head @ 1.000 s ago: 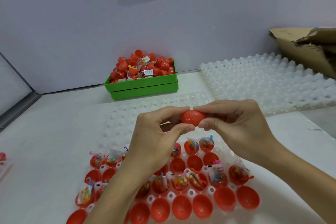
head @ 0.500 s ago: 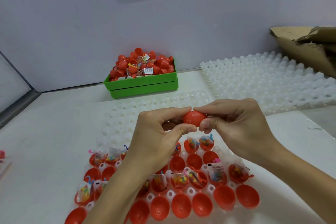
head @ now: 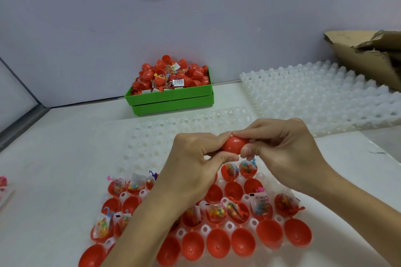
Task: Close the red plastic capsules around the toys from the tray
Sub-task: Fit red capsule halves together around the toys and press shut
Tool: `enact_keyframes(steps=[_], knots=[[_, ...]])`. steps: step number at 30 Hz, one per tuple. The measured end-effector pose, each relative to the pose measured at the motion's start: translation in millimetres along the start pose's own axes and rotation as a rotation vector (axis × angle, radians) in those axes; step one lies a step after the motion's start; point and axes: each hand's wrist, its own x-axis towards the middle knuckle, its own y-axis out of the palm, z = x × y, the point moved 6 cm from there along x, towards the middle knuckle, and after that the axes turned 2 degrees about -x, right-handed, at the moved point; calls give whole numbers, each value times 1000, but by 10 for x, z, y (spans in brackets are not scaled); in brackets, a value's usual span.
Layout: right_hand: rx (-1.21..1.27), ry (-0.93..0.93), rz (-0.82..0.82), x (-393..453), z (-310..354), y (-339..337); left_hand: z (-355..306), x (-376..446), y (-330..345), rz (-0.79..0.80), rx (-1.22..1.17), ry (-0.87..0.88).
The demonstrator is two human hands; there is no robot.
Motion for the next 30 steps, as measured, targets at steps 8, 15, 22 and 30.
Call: enact_keyframes(steps=[8,15,22,30], knots=[[-4,91,-33,6,-21,-17,-47,6,-25,-71,-12,21],[29,116,-14,-21,112,59,-113,27,-153,-121,128,59],[32,97,-59,2,129,-5,-156,21,-117,-94,162,104],[116,148,-105,24,56,-43,-96,20,-125,-118,-55,3]])
